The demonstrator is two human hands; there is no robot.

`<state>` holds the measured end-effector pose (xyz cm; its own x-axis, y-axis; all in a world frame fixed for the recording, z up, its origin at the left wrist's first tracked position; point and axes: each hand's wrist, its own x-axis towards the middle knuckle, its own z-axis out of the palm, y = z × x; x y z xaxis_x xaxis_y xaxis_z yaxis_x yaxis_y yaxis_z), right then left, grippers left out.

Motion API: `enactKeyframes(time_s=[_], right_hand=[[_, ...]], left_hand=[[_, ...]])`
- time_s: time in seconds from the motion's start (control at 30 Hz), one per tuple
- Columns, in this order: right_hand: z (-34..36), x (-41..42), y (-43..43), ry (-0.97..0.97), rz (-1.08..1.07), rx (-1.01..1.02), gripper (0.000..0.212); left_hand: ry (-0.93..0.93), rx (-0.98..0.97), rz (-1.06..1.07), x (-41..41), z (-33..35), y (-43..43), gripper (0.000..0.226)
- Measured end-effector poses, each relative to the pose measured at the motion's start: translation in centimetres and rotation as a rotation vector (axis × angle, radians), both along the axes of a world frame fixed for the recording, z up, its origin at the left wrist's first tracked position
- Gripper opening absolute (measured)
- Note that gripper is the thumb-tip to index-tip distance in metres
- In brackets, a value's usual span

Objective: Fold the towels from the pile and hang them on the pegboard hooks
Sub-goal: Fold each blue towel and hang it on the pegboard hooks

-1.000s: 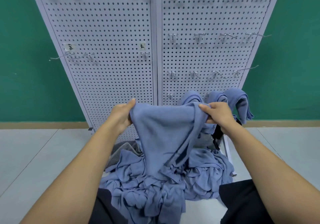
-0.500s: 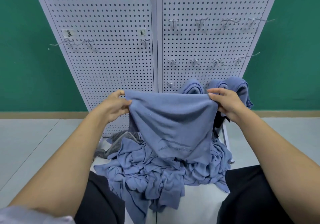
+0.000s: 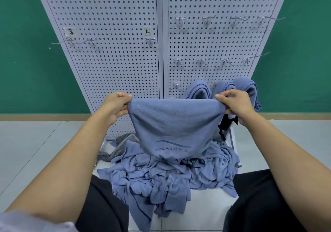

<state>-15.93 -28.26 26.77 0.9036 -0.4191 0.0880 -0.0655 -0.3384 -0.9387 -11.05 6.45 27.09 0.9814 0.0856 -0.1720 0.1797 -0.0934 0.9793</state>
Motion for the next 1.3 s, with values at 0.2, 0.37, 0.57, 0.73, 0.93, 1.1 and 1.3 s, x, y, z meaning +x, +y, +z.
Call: enactKeyframes(time_s=[0.2, 0.37, 0.57, 0.73, 0.93, 1.1, 1.3], right_hand=[[1.1, -0.3, 0.3, 0.044, 0.201, 0.326, 0.008], [0.8, -0.4, 0.9, 0.113, 0.321, -0.272, 0.027], [0.6, -0.1, 0.4, 0.064, 0.214, -0.593, 0.012], [0.8, -0.4, -0.5, 0.037, 0.192, -0.195, 0.026], [1.3, -0.6, 0.0, 0.167, 0.264, 0.457, 0.017], [1.7, 0.1, 1.1, 0.178, 0.198, 0.807, 0.005], [1.9, -0.3, 6.0, 0.067, 0.257, 0.513, 0.005]], left_hand=[[-0.032, -0.073, -0.047, -0.5, 0.7, 0.5, 0.010], [-0.140, 0.223, -0.140, -0.7, 0.3, 0.6, 0.040], [-0.237, 0.573, -0.122, -0.2, -0.4, 1.6, 0.012], [-0.140, 0.179, -0.121, -0.3, 0.1, 2.7, 0.020], [0.201, -0.327, -0.093, 0.1, -0.4, 3.2, 0.011], [0.274, -0.595, -0.015, 0.3, 0.2, 1.7, 0.011], [0.039, -0.390, -0.118, -1.7, 1.4, -4.6, 0.010]])
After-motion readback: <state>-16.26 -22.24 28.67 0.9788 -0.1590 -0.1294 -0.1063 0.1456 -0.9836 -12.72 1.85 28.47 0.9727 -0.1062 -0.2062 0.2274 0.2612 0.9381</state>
